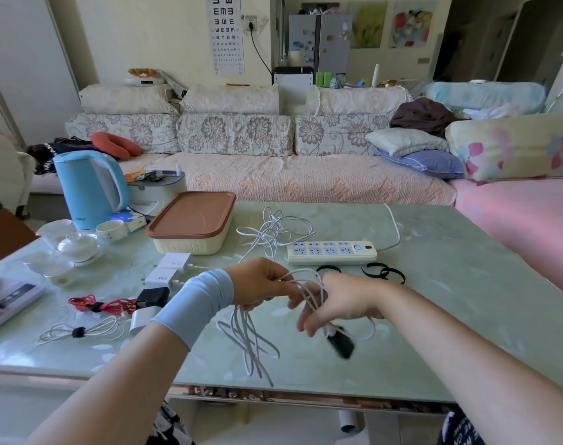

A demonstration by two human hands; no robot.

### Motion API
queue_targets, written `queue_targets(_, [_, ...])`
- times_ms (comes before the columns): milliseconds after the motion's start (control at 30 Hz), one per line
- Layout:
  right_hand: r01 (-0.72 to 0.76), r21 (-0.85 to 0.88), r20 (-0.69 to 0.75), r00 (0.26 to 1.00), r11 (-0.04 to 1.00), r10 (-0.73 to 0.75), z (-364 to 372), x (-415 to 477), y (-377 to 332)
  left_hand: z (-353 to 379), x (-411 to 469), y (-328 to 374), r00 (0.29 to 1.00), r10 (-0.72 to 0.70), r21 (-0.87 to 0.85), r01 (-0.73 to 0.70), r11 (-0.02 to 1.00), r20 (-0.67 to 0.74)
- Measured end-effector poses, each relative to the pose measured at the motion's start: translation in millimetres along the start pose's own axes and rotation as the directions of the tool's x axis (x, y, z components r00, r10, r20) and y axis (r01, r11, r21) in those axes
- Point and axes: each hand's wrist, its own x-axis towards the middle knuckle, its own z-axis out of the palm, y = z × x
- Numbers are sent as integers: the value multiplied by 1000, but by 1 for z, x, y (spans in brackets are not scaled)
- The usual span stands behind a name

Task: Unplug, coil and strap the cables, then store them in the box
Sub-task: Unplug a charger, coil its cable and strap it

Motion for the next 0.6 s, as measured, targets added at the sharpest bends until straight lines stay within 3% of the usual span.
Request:
queue_targets(100, [78, 373, 46, 994, 924, -102, -5, -3, -5, -5, -4, 6, 1000, 11, -21, -10, 1000, 4])
queue_targets(167, [94, 505, -28, 995, 858, -93, -12, -1, -5, -12, -10, 8, 999, -4, -11, 4, 1000, 34])
queue_targets(267, [231, 314, -242, 957, 921, -158, -22, 0, -8, -18, -17, 14, 998, -25, 31, 23, 999, 65])
queue_targets(400, [276, 380, 13, 953, 883, -304, -9, 1, -20, -24, -17, 29, 1000, -22, 129, 23, 991, -8])
queue_targets(533, [38, 389, 136, 986, 920, -98, 6, 12, -21, -32, -21, 29, 998, -13, 254, 28, 967, -60])
queue_targets(600, [-16, 266, 229, 972, 964, -48, 2, 11, -22, -39, -26, 22, 996, -25, 269, 48, 962, -89])
